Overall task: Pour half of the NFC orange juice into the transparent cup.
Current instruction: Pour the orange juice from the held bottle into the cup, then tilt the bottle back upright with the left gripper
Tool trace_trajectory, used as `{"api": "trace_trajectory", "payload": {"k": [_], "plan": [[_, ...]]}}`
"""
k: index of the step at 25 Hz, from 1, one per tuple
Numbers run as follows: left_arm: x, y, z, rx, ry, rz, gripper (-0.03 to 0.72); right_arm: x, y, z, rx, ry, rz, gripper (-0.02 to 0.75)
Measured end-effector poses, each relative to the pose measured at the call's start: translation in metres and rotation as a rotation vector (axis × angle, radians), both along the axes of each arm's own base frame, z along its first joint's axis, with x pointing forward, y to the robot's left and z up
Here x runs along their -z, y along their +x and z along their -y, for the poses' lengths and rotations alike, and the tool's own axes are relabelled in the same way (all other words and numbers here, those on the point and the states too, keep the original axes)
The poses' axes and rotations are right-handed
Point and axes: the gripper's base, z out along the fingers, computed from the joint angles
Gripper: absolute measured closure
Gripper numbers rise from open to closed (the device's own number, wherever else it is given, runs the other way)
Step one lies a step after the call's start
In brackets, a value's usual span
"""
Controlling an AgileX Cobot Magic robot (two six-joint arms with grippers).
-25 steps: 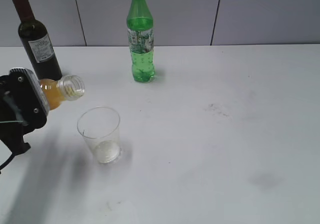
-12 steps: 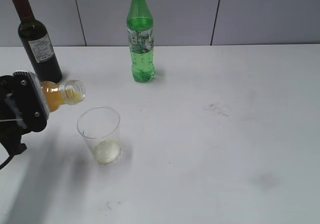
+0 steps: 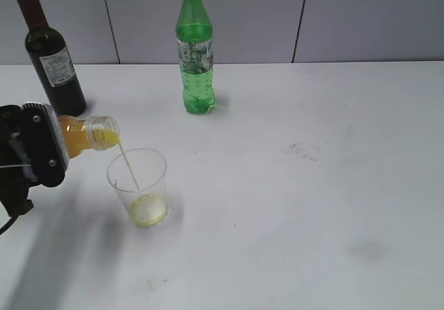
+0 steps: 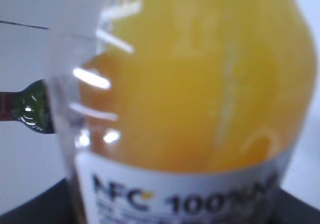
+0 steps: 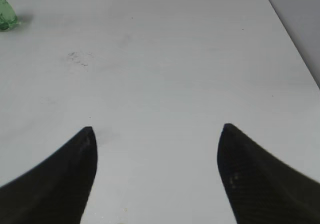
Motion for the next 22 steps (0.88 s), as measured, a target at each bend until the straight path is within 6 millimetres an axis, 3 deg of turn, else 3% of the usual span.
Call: {"api": "trace_trajectory", "payload": {"k": [22], "plan": [[0.0003, 0.0002, -0.0022, 0.012, 0.080, -0.004, 0.218, 0.0000, 0.0000, 0.0000, 0.000, 0.000, 0.000, 0.165]]}}
